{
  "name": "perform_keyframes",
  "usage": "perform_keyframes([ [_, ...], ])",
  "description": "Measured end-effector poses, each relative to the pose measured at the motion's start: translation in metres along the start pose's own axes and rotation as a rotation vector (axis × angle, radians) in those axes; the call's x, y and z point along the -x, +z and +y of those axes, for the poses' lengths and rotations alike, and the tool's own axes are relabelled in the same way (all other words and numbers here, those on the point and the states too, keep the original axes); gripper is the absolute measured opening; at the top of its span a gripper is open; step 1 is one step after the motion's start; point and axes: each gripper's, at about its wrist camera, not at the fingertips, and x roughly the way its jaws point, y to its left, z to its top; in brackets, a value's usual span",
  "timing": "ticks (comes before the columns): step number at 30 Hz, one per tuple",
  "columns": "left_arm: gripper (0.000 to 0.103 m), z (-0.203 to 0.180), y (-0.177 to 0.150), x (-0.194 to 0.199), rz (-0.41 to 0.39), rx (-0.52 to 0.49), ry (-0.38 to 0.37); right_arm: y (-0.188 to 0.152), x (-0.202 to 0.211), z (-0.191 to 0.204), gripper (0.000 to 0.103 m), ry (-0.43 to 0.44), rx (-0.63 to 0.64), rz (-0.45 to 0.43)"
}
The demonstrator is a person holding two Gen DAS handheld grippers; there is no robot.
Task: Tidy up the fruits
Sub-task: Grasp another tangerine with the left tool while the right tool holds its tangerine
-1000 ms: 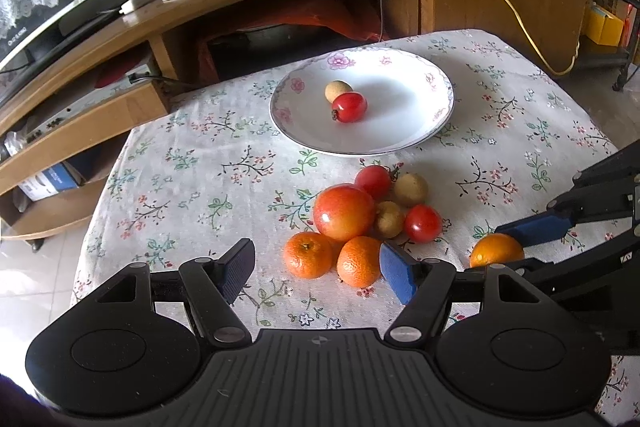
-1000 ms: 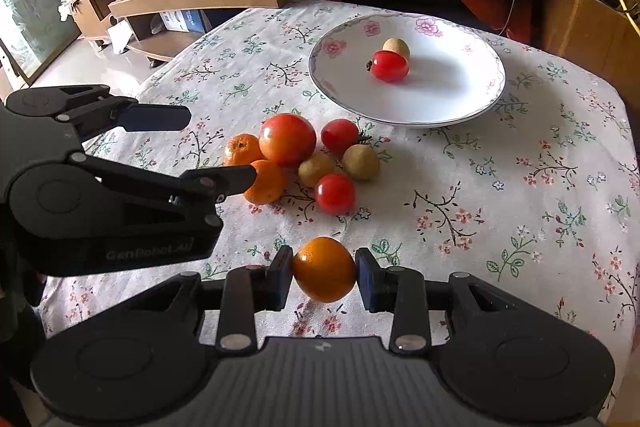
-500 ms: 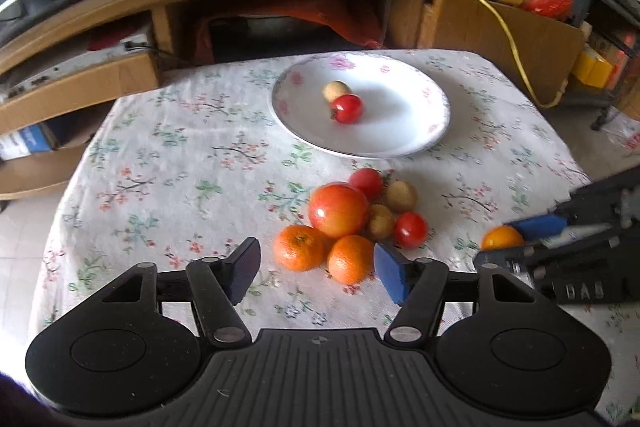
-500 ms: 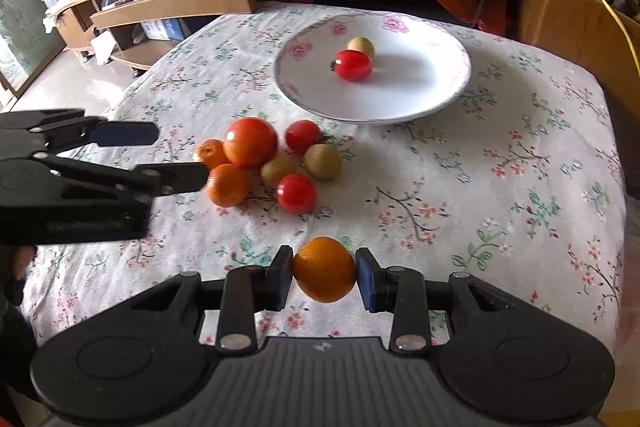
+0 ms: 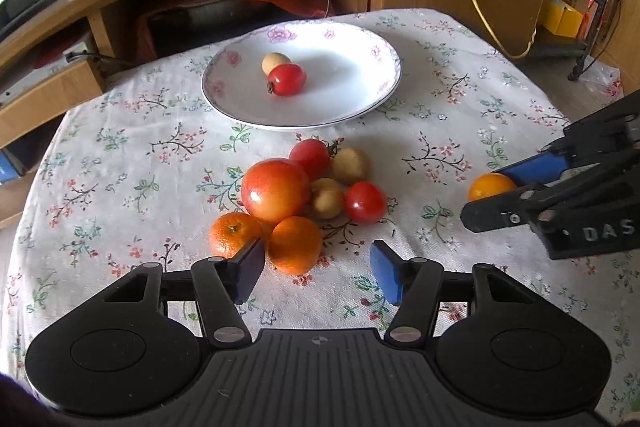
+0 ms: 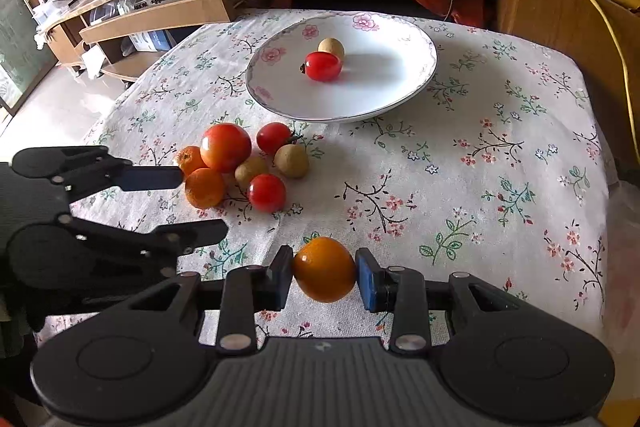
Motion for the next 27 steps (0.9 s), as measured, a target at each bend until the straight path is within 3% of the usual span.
perform_keyframes([
  [4,0.060,0.001,0.002,-0.010,0.019,0.014,-0.001,0.001,0.000,0.001,0.034,0.003,0.002,0.001],
  [9,0.042,0.006,0.003,-0.014,0.035,0.054,-0.020,0.000,-0.001,-0.001,0.034,0.003,-0.002,0.005],
  [17,0.042,0.002,0.002,-0.011,0.044,0.044,-0.029,-0.002,-0.003,-0.002,0.034,0.000,0.001,0.019],
  [21,0.050,0.002,0.000,-0.013,0.041,0.039,-0.017,-0.004,-0.008,-0.002,0.034,-0.004,0.007,0.035],
  [27,0.052,0.001,0.004,-0.019,0.029,0.040,-0.014,-0.006,-0.015,-0.002,0.034,-0.007,0.021,0.051],
])
